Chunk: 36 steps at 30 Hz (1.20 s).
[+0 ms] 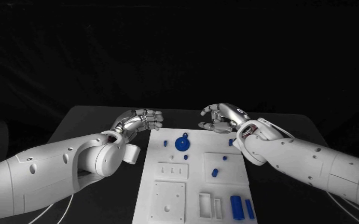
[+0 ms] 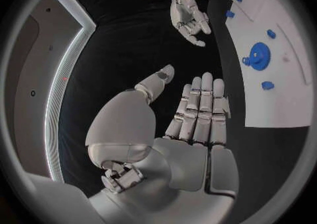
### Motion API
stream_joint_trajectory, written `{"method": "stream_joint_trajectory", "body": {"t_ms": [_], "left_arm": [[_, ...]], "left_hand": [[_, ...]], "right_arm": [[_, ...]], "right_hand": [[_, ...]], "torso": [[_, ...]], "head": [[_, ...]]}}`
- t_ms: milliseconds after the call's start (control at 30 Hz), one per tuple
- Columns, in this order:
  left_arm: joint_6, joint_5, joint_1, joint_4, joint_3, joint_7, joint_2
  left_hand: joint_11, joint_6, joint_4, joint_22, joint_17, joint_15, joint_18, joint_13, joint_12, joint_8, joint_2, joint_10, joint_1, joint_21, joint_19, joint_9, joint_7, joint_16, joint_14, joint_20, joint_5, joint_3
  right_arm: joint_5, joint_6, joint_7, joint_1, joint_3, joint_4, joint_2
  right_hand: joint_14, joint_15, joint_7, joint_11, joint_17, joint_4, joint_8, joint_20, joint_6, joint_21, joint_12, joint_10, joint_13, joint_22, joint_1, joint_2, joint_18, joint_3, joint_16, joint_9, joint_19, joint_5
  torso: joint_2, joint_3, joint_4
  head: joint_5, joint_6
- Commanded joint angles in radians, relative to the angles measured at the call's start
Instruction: Assemble the parts on the task board
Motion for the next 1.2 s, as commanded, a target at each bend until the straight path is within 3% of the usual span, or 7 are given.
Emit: {"method": "stream_joint_trajectory", "body": {"t_ms": [33, 167, 400, 633, 733, 933, 1200], "left_arm": [[0.005, 0.004, 0.002, -0.004, 0.001, 0.008, 0.002], [0.021, 0.006, 0.001, -0.013, 0.001, 0.006, 0.007], [0.033, 0.006, -0.001, -0.02, 0.0, 0.006, 0.013], [0.04, 0.006, -0.003, -0.02, -0.001, 0.008, 0.01], [0.043, 0.006, -0.005, -0.02, -0.001, 0.009, 0.01], [0.05, 0.006, -0.01, -0.022, -0.001, 0.007, 0.011], [0.052, 0.006, -0.012, -0.025, -0.001, 0.008, 0.013]], "left_hand": [[-0.001, -0.004, 0.004, 0.021, 0.002, 0.007, 0.021, -0.001, -0.006, -0.005, 0.0, -0.003, -0.006, 0.0, -0.003, -0.001, 0.003, -0.004, -0.002, 0.007, -0.002, 0.001], [-0.003, 0.001, 0.005, 0.021, 0.004, 0.006, 0.021, 0.001, -0.002, -0.001, 0.005, 0.004, -0.005, 0.001, -0.003, 0.0, 0.001, -0.004, 0.001, 0.007, -0.002, 0.003], [-0.007, 0.006, 0.003, 0.022, 0.006, 0.005, 0.022, 0.003, 0.002, 0.002, 0.008, 0.015, -0.002, 0.003, -0.002, 0.001, -0.002, -0.004, 0.004, 0.006, -0.001, 0.004], [-0.008, 0.007, 0.001, 0.022, 0.006, 0.005, 0.022, 0.003, 0.002, 0.002, 0.008, 0.017, 0.0, 0.003, -0.002, 0.001, -0.002, -0.004, 0.004, 0.006, -0.001, 0.004], [-0.008, 0.007, 0.0, 0.022, 0.006, 0.005, 0.022, 0.003, 0.002, 0.002, 0.008, 0.017, 0.0, 0.003, -0.002, 0.001, -0.002, -0.004, 0.004, 0.006, -0.001, 0.004], [-0.01, 0.007, -0.002, 0.022, 0.007, 0.005, 0.022, 0.003, 0.004, 0.003, 0.01, 0.023, 0.001, 0.004, -0.002, 0.001, -0.003, -0.004, 0.005, 0.006, 0.001, 0.005], [-0.012, 0.008, -0.003, 0.022, 0.008, 0.005, 0.022, 0.004, 0.006, 0.003, 0.011, 0.028, 0.001, 0.004, -0.003, 0.001, -0.003, -0.005, 0.005, 0.006, 0.001, 0.004]], "right_arm": [[0.063, 0.07, 0.07, 0.002, 0.007, 0.023, -0.033], [0.101, 0.169, 0.091, 0.013, 0.012, 0.045, -0.089], [0.108, 0.243, 0.098, 0.012, 0.011, 0.02, -0.137], [0.114, 0.243, 0.099, -0.023, 0.011, -0.055, -0.133], [0.113, 0.205, 0.088, -0.037, 0.011, -0.099, -0.111], [0.113, 0.203, 0.092, -0.062, 0.011, -0.138, -0.087], [0.113, 0.216, 0.098, -0.096, 0.011, -0.175, -0.063]], "right_hand": [[0.002, 0.009, 0.011, 0.008, 0.002, -0.023, 0.005, -0.001, 0.003, -0.003, 0.001, -0.003, 0.0, 0.015, 0.02, 0.011, 0.064, 0.005, -0.006, 0.001, -0.008, 0.007], [0.002, 0.016, 0.018, 0.015, 0.005, -0.073, 0.011, -0.001, 0.017, -0.003, -0.001, -0.006, -0.002, 0.016, 0.065, 0.023, 0.064, 0.005, -0.007, 0.003, -0.009, 0.012], [0.004, 0.02, 0.022, 0.019, 0.008, -0.141, 0.01, 0.013, 0.025, 0.0, 0.001, -0.003, -0.002, 0.017, 0.087, 0.035, 0.064, -0.016, -0.008, 0.0, -0.012, 0.039], [0.005, 0.02, 0.021, 0.019, 0.01, -0.164, 0.008, 0.018, 0.026, -0.001, -0.003, -0.008, -0.006, 0.016, 0.084, 0.037, 0.064, -0.027, -0.01, -0.003, -0.014, 0.047], [0.004, 0.02, 0.021, 0.019, 0.01, -0.17, 0.006, 0.019, 0.023, -0.002, -0.006, -0.011, -0.009, 0.016, 0.082, 0.036, 0.064, -0.03, -0.011, -0.005, -0.015, 0.05], [0.004, 0.022, 0.024, 0.022, 0.011, -0.175, -0.002, 0.02, 0.013, -0.003, -0.006, -0.012, -0.009, 0.014, 0.074, 0.039, 0.064, -0.035, -0.012, -0.009, -0.013, 0.066], [0.005, 0.024, 0.026, 0.024, 0.012, -0.183, -0.007, 0.02, 0.005, -0.004, -0.007, -0.015, -0.011, 0.013, 0.07, 0.042, 0.064, -0.04, -0.012, -0.012, -0.013, 0.071]], "torso": [[-0.006, 0.0054, -0.0125], [-0.012, 0.0126, -0.0251], [-0.019, 0.0228, -0.0388], [-0.02, 0.0339, -0.0511], [-0.02, 0.0387, -0.0553], [-0.018, 0.0498, -0.0574], [-0.015, 0.0571, -0.0554]], "head": [[0.004, -0.002], [0.003, -0.003], [-0.012, -0.006], [-0.02, -0.008], [-0.025, -0.01], [-0.034, -0.01], [-0.037, -0.014]]}}
